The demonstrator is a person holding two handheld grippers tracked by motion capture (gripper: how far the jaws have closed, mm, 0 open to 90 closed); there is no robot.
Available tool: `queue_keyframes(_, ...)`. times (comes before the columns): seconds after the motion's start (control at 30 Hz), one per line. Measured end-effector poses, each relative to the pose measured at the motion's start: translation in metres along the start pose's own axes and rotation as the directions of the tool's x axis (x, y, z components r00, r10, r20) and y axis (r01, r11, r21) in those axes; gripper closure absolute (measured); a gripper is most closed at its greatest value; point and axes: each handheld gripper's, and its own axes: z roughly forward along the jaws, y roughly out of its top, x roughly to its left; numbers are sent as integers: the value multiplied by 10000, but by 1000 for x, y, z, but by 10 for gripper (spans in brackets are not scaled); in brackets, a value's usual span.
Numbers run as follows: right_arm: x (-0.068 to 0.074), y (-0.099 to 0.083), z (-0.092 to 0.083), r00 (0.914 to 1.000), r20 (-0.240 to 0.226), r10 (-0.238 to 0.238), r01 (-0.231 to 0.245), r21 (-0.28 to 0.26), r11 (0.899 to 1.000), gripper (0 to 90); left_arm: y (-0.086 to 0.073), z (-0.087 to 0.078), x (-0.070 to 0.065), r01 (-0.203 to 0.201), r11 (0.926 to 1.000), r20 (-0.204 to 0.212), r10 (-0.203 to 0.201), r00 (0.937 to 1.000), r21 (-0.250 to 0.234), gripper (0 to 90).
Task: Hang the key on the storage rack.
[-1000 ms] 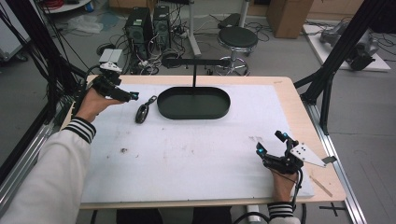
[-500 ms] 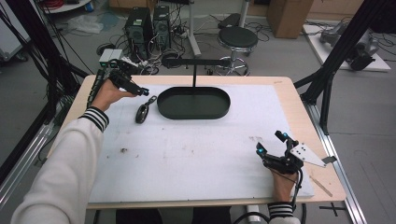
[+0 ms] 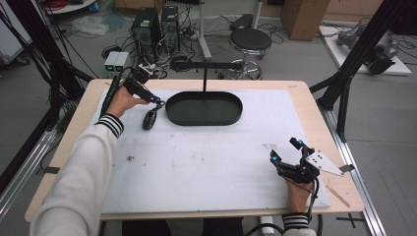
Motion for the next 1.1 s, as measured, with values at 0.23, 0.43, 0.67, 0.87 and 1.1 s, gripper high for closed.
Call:
queue_keyframes(0.23,0,0,0,10000,9,-8,8,-7,10000,81,-1,12,-1,457,9977,124,-464,9988,506,113)
queue_keyframes(0.43,0,0,-1,9999,22,104,-104,-93,9999,81,-3,17,0,593,9944,194,-612,9979,875,203)
queue_keyframes(0.67,-1,0,-1,9999,61,128,-127,-121,9998,81,-5,27,-2,879,9875,295,-925,9953,1308,292)
queue_keyframes(0.87,-1,0,-1,9999,28,113,-113,-141,9998,81,-6,34,-1,1030,9830,352,-1095,9934,1521,331)
queue_keyframes(1.1,-1,0,-1,9999,54,155,-154,-128,9998,81,-8,39,-1,1083,9781,143,-1126,9935,1778,377)
